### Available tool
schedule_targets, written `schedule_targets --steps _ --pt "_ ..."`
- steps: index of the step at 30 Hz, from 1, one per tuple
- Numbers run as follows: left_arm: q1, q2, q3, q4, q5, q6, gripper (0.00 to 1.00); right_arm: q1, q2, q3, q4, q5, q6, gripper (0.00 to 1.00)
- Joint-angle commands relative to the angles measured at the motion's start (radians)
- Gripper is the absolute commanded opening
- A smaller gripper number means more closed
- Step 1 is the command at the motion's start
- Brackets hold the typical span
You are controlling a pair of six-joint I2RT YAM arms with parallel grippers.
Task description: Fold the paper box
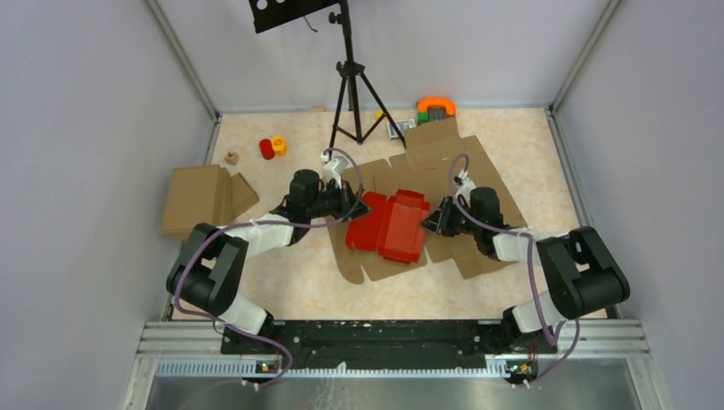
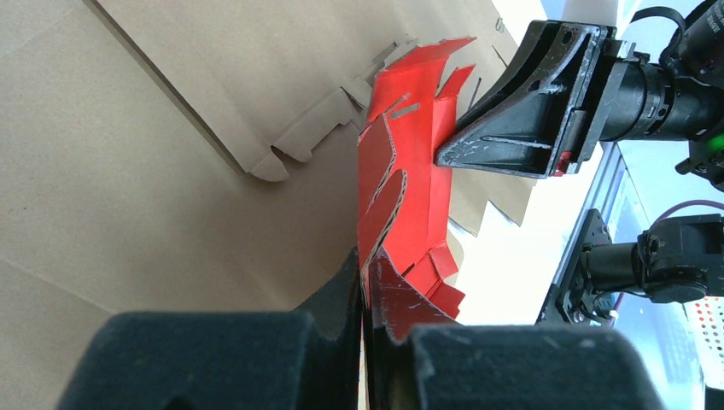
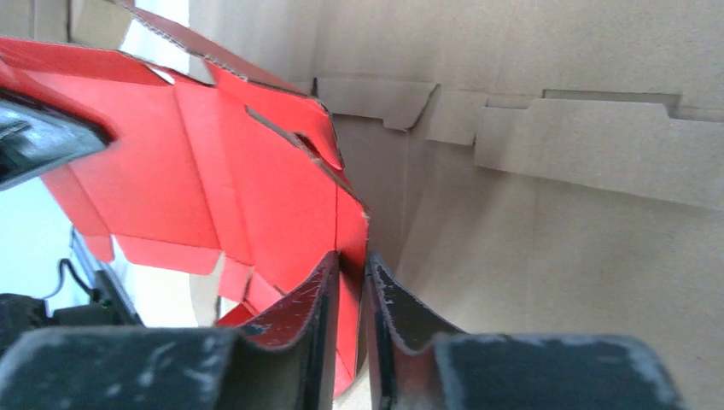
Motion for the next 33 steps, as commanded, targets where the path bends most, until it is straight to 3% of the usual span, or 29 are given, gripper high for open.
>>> schedule_targets --steps 1,3,8,16,21,33 --pt "-0.004 -0.032 0.031 0.024 0.012 0.013 0.04 0.019 -0.004 0.020 0.116 -0.048 0.043 0.08" --pt "-0.004 -0.041 0.022 0.043 0.016 0.007 0.04 0.034 -0.030 0.037 0.065 -0.011 0.018 0.01" --pt "-0.007 -0.062 -0.008 0.122 0.036 -0.012 0.04 0.086 -0.106 0.093 -0.079 0.168 -0.071 0.00" --pt "-0.009 -0.038 0.003 0.131 0.010 -0.056 0.01 0.207 -0.173 0.134 -0.145 0.388 -0.126 0.00" --pt "-0.025 -0.022 -0.026 0.193 -0.079 -0.097 0.00 0.313 -0.204 0.105 -0.093 0.593 -0.128 0.00" --pt "-0.165 -0.062 -0.113 0.326 -0.325 0.000 0.00 0.390 -0.167 -0.023 0.208 0.835 -0.150 0.00"
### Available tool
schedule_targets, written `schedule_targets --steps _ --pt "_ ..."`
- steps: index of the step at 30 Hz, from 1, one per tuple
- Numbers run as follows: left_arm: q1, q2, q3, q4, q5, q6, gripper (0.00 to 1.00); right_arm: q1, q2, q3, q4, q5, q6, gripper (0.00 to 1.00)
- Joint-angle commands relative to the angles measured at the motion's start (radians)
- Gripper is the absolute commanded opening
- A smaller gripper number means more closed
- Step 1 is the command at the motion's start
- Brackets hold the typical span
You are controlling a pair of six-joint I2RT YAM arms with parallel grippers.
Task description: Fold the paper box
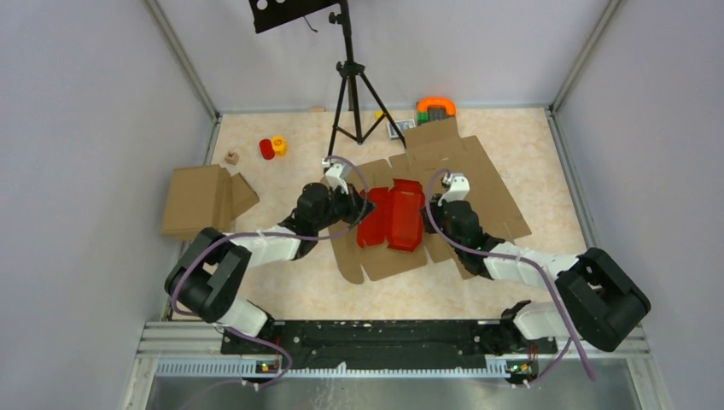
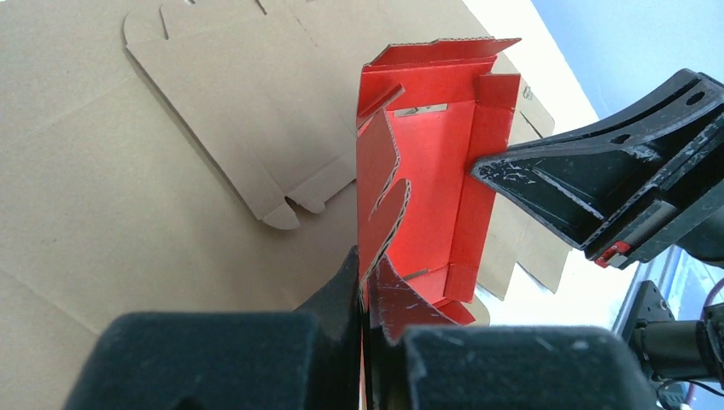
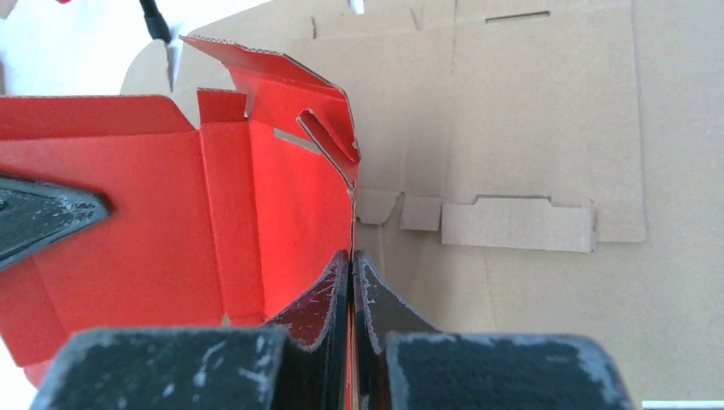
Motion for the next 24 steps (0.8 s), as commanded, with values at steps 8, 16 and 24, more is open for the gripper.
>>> schedule_targets --steps 8,16,24 --pt "-0.124 -0.072 -0.148 0.375 -0.110 0.137 0.00 0.096 0.043 -0.175 0.524 0.207 -0.147 0.00" --pt "-0.234 -0.075 -0.247 0.485 -0.217 0.187 0.00 0.182 0.121 -0.269 0.745 0.313 -0.246 0.00" --pt "-0.377 -0.104 -0.289 0.506 -0.418 0.204 0.00 0.303 0.187 -0.315 0.899 0.435 -0.350 0.00"
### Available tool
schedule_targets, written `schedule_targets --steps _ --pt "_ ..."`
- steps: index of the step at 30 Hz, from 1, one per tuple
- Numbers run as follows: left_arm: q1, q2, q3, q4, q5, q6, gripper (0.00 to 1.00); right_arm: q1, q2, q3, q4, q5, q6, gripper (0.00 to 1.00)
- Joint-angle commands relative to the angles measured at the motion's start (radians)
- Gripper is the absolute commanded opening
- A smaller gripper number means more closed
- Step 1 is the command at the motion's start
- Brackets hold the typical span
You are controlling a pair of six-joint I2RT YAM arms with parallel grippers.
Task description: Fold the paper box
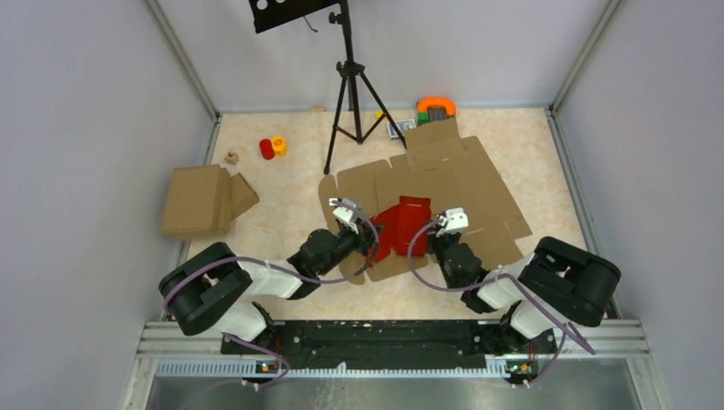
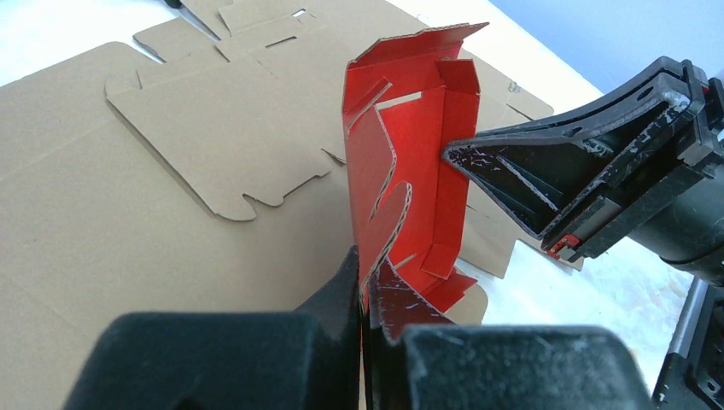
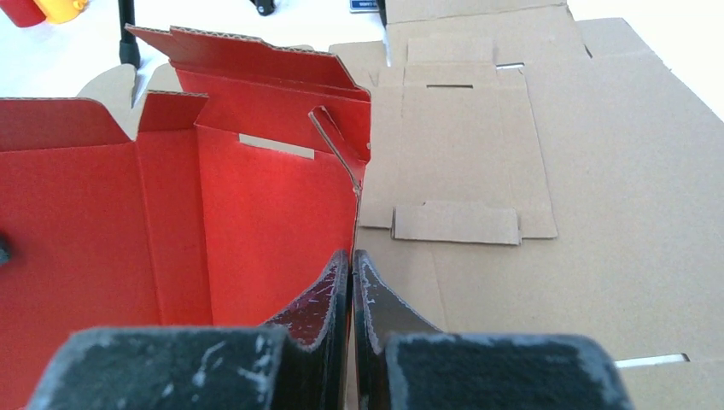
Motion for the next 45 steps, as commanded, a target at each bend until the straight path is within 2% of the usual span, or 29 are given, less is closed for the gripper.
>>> schedule_targets --steps 1,5,10,15,18,22,28,30,33,36,40,45 --pt "-0.084 -0.036 -0.010 0.079 -0.074 0.009 0.00 0.061 0.010 -0.023 0.146 0.014 -0.041 0.00" --pt "-0.128 -0.044 0.000 0.061 -0.125 -0.032 0.00 0.063 0.023 -0.088 0.165 -0.032 0.022 0.00" --pt "-0.161 -0.047 0.031 0.029 -0.121 -0.088 0.00 0.070 0.103 -0.104 0.259 -0.038 0.026 0.00" --pt "-0.161 -0.045 0.080 -0.044 -0.028 -0.107 0.00 0.075 0.120 -0.034 0.214 0.008 0.015 0.00" --pt "-0.161 -0.051 0.093 -0.060 -0.029 -0.118 0.00 0.074 0.134 0.023 0.198 0.039 -0.015 0.00" --pt "-0.160 -0.056 0.110 -0.054 -0.039 -0.111 0.00 0.076 0.188 0.094 0.260 0.033 -0.083 0.00" --pt "-0.125 -0.125 0.141 -0.139 -0.007 -0.133 0.00 0.076 0.180 0.152 0.270 0.018 -0.140 0.00" --pt "-0.100 -0.159 0.130 -0.149 0.017 -0.130 0.00 0.075 0.165 0.168 0.236 0.017 -0.138 0.00" --pt "-0.054 -0.196 0.115 -0.158 0.076 -0.131 0.00 0.074 0.176 0.171 0.277 0.001 -0.141 0.00" --pt "-0.010 -0.201 0.099 -0.139 0.106 -0.098 0.00 0.074 0.222 0.186 0.334 -0.034 -0.220 0.00" --pt "0.007 -0.157 0.084 -0.075 0.091 0.009 0.00 0.058 0.357 0.208 0.512 -0.068 -0.309 0.00" --pt "0.007 -0.086 0.111 -0.059 0.042 0.119 0.00 0.028 0.428 0.272 0.493 -0.168 -0.278 0.00"
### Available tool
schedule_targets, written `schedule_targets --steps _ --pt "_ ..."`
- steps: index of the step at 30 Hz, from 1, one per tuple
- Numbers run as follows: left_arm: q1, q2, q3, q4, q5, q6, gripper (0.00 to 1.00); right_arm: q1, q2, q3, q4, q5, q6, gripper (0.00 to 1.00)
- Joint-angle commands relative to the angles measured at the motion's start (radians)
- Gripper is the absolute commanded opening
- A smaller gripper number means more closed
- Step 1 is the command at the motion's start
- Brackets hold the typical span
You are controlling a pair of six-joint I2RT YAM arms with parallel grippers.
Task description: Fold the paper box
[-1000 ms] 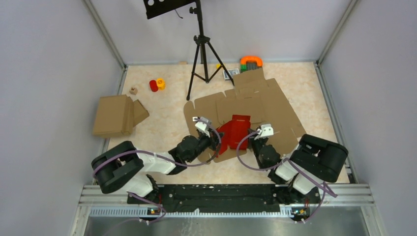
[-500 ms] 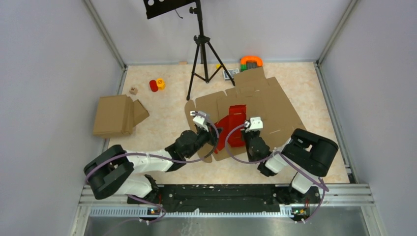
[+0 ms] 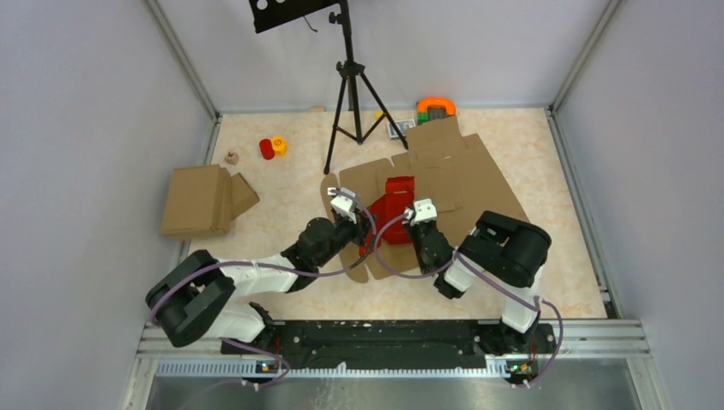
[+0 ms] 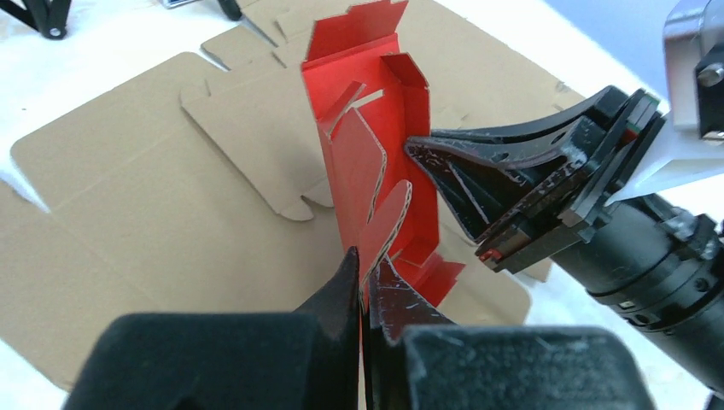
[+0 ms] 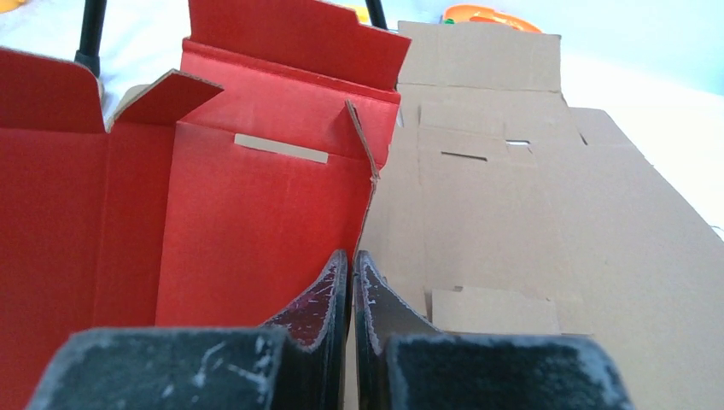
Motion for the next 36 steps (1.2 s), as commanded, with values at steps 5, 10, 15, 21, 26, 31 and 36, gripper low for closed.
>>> schedule_targets --steps 5,10,15,21,26,31,36 --pt "-0.018 0.082 0.010 0.235 0.167 0.038 0.00 -0.007 -0.010 0.060 0.037 -0.307 0.080 0.00" --pt "0.018 0.082 -0.008 0.251 0.256 -0.068 0.00 -0.024 -0.104 0.054 -0.166 -0.362 0.124 0.00" --pt "0.055 0.122 -0.013 0.319 0.348 -0.145 0.00 -0.025 -0.112 -0.020 -0.065 -0.350 0.114 0.00" --pt "0.060 0.170 -0.013 0.378 0.398 -0.155 0.00 -0.029 -0.114 -0.058 -0.018 -0.361 0.117 0.00" --pt "0.060 0.199 -0.001 0.407 0.449 -0.166 0.00 -0.037 -0.112 -0.059 -0.008 -0.395 0.122 0.00" --pt "0.060 0.221 -0.002 0.382 0.428 -0.133 0.00 -0.037 -0.125 -0.082 -0.003 -0.406 0.126 0.00" --pt "0.059 0.183 -0.002 0.257 0.378 -0.049 0.00 -0.036 -0.172 -0.143 0.015 -0.414 0.139 0.00"
